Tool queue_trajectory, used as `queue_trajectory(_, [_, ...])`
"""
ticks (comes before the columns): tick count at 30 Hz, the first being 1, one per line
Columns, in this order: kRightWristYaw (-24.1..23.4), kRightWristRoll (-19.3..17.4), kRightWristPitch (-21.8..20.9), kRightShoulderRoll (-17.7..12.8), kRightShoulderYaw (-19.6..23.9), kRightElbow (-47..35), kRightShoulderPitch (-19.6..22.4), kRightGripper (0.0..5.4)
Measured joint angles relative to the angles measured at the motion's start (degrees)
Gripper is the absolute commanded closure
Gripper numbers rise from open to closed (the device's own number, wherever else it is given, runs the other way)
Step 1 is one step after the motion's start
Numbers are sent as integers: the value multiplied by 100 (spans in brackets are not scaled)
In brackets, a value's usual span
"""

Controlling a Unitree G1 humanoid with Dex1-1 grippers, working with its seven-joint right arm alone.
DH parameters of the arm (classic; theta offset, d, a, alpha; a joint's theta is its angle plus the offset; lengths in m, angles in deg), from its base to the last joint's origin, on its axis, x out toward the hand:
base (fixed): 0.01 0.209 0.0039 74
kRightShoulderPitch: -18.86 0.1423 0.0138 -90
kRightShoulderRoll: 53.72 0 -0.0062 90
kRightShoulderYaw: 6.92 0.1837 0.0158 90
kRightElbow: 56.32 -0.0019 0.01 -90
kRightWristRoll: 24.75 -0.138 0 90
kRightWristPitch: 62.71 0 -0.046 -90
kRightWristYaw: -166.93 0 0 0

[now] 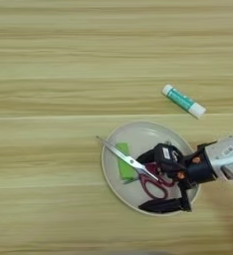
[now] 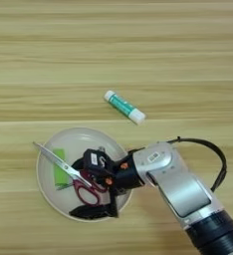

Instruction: Move the objects on the table

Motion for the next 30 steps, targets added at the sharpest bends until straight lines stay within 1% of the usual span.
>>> queue_trajectory(15, [-53, 4, -50, 33, -1, -7, -40, 3])
queue_trajectory(21, [-310, 7, 7, 215, 29, 136, 26, 3])
queue_trajectory(27, [-676, 25, 195, 437, 69, 430, 264, 3])
queue_trajectory(30, [-830, 48, 205, 502, 73, 531, 339, 3])
